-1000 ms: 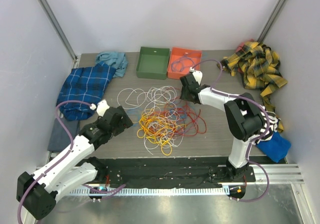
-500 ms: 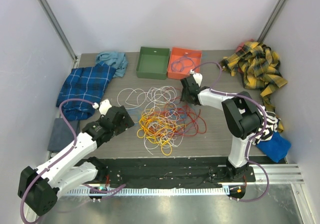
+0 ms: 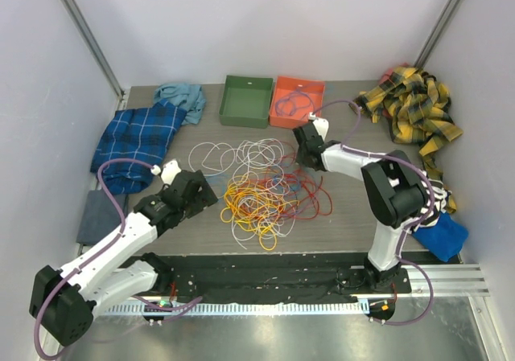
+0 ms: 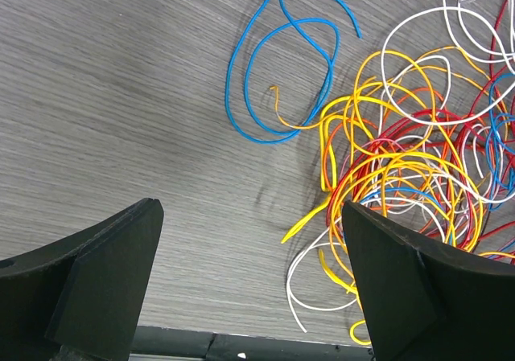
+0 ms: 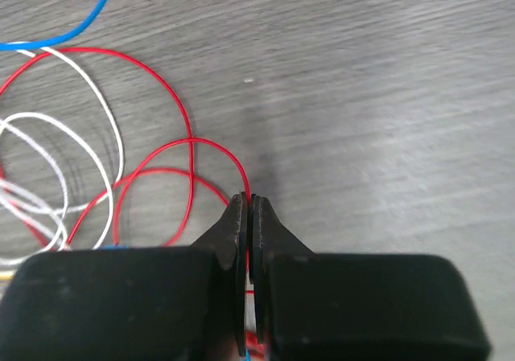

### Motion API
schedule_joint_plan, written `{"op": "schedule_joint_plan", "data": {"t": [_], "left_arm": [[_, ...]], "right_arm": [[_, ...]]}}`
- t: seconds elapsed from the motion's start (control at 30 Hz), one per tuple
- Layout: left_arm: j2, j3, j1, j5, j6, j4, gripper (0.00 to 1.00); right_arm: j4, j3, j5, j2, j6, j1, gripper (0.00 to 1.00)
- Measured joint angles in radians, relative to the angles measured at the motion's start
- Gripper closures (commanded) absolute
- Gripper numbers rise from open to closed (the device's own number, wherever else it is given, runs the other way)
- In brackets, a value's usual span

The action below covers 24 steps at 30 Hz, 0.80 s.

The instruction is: Untangle the cables

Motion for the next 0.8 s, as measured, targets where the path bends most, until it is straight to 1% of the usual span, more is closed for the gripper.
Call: {"op": "schedule_joint_plan", "data": {"t": [0.07, 0.13, 0.2, 0.27, 0.37, 0.47, 0.57, 0.67, 0.8], "left_arm": [[-0.003, 0.0, 0.0, 0.001, 0.0, 0.0, 0.01], [-0.016, 0.0, 0.0, 0.002, 0.0, 0.0, 0.01], [-0.042, 0.0, 0.0, 0.005, 0.0, 0.001, 0.01], [-0.069, 0.0, 0.0, 0.008, 0.0, 0.002, 0.01], [-0.096, 0.0, 0.0, 0.014, 0.0, 0.008, 0.02], [-0.103, 0.0, 0.0, 0.021, 0.0, 0.014, 0.02], [-0.105, 0.002, 0.0, 0.024, 0.0, 0.018, 0.02], [-0.106, 0.006, 0.0, 0.024, 0.001, 0.032, 0.02], [-0.106, 0.01, 0.0, 0.035, 0.005, 0.071, 0.0]], "right_arm": [[-0.042, 0.002, 0.005, -0.048, -0.003, 0.003, 0.99], [-0.111, 0.028, 0.016, -0.134, -0.015, 0.013, 0.99], [-0.174, 0.107, 0.026, -0.229, -0.031, 0.031, 0.99], [-0.223, 0.265, 0.04, -0.317, -0.057, 0.06, 0.99], [-0.238, 0.527, 0.051, -0.417, -0.089, 0.1, 0.99], [-0.264, 0.699, 0.05, -0.501, -0.107, 0.122, 0.99], [-0.312, 0.831, 0.05, -0.547, -0.126, 0.122, 0.99], [-0.376, 0.944, 0.044, -0.542, -0.137, 0.122, 0.99], [-0.428, 0.981, 0.021, -0.537, -0.138, 0.122, 0.99]]}}
